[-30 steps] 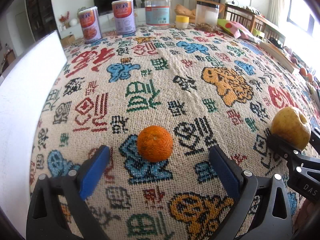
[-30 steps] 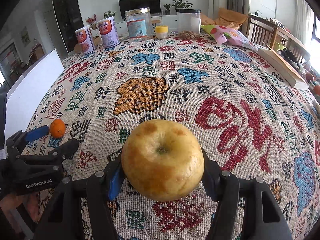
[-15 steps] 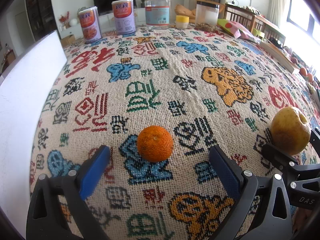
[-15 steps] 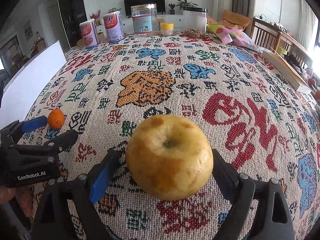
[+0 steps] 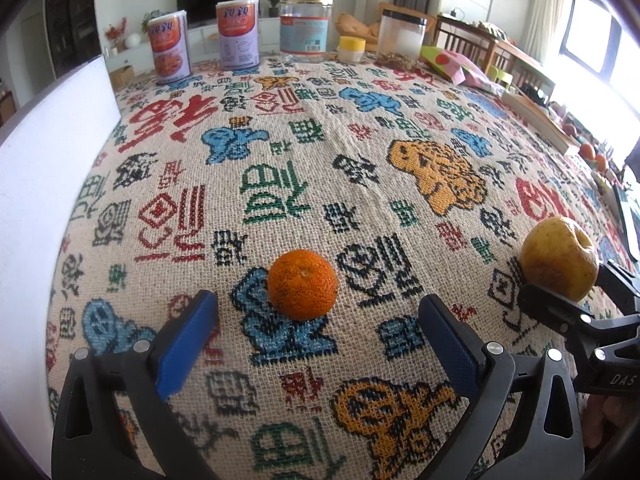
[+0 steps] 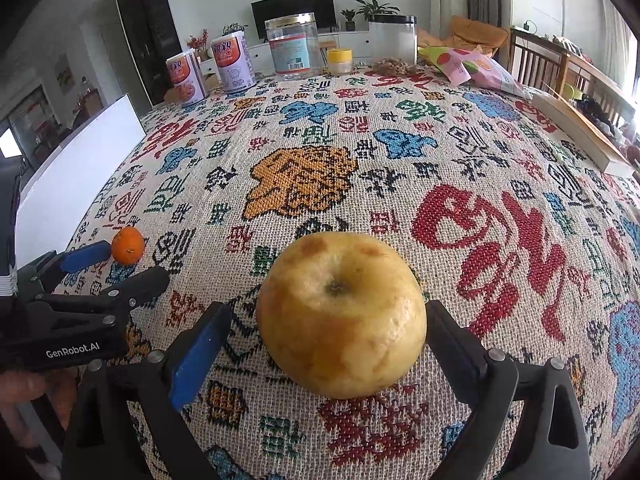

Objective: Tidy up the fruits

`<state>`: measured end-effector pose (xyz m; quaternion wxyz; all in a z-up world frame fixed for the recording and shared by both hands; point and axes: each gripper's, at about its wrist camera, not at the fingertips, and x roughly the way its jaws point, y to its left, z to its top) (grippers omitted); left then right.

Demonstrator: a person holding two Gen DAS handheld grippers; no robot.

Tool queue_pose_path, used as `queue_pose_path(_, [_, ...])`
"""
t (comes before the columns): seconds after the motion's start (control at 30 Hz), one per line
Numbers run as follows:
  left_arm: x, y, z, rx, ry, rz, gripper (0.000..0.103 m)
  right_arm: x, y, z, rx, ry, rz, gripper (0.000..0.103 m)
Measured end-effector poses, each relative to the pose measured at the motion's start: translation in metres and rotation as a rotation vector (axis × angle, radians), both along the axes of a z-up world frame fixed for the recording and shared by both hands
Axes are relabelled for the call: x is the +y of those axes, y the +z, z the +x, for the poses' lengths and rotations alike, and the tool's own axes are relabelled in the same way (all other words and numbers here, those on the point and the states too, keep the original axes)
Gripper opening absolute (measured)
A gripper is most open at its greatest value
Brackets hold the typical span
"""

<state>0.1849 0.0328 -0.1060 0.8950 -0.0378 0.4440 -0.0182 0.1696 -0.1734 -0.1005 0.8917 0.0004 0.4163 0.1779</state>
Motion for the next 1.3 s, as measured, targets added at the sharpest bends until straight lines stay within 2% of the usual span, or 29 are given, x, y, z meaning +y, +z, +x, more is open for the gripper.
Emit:
queue_pose_path(0.03, [0.000, 0.000, -0.002, 0.006, -0.016, 0.005, 0.101, -0.003, 0.000, -0.001, 0.001, -0.002, 0.020, 0.096])
queue_pose_path(0.13, [-0.011, -0.002, -0.017, 0.013, -0.053, 0.094, 0.101, -0.009, 0.001, -0.007, 0.000, -0.019, 0.025, 0.095])
queue_pose_path(0.3, [-0.010, -0.002, -0.026, 0.016, -0.033, 0.086, 0.103, -0.008, -0.002, -0.019, 0.004, -0.040, -0.061, 0.096])
queue_pose_path(0.37, [-0.011, -0.002, -0.024, 0.016, -0.026, 0.089, 0.103, -0.004, -0.004, -0.018, 0.008, -0.030, -0.080, 0.101])
queue_pose_path(0.47, [-0.010, -0.002, -0.023, 0.016, -0.024, 0.087, 0.103, 0.005, -0.006, -0.018, 0.009, -0.017, -0.147, 0.103])
queue_pose_path(1.3, [-0.010, -0.003, -0.022, 0.016, -0.021, 0.087, 0.103, 0.003, -0.007, -0.018, 0.009, -0.016, -0.142, 0.103])
